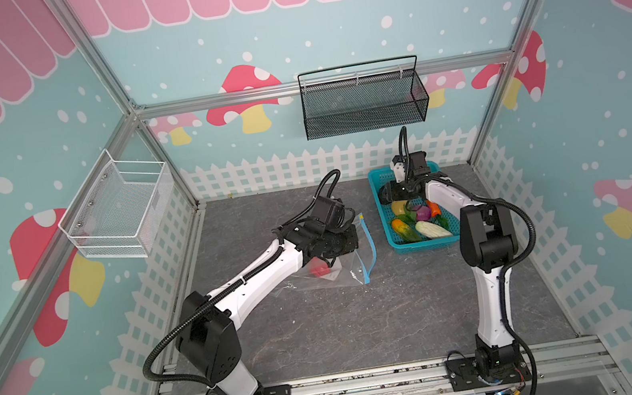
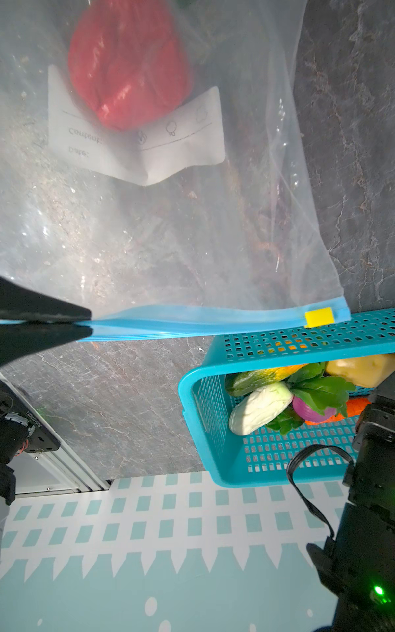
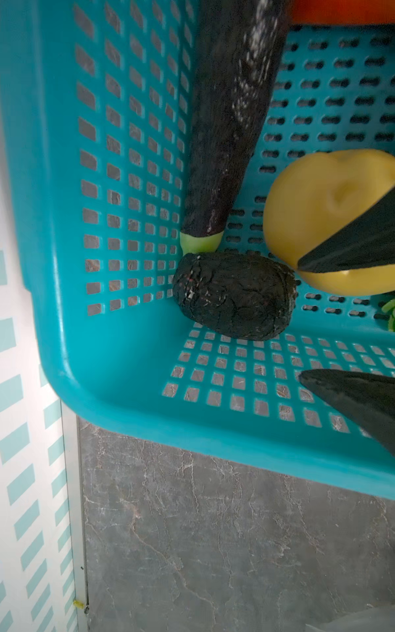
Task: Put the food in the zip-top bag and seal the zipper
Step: 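Move the right gripper back over the basket while the left holds the zipper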
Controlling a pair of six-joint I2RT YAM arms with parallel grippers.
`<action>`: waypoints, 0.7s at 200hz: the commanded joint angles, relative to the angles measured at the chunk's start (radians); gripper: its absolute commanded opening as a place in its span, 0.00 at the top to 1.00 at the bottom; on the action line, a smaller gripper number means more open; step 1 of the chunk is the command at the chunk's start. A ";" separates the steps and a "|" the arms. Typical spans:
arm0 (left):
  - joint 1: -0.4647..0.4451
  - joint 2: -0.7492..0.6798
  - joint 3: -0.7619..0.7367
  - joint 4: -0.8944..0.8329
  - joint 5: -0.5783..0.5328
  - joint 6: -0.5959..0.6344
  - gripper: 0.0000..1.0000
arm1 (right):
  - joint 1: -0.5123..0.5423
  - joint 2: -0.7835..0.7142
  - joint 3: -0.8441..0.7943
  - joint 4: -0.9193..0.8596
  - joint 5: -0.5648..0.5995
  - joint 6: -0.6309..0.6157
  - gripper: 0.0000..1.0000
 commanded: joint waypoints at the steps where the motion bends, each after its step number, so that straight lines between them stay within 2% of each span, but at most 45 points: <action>1: 0.007 0.019 0.021 -0.006 0.013 0.005 1.00 | 0.003 0.037 0.037 0.017 0.022 0.009 0.52; 59: 0.005 0.024 0.015 -0.001 0.012 0.003 1.00 | 0.003 0.082 0.076 0.017 0.032 0.037 0.56; 140: 0.005 0.018 0.005 0.009 0.016 0.000 1.00 | 0.006 0.150 0.131 0.009 0.021 0.051 0.49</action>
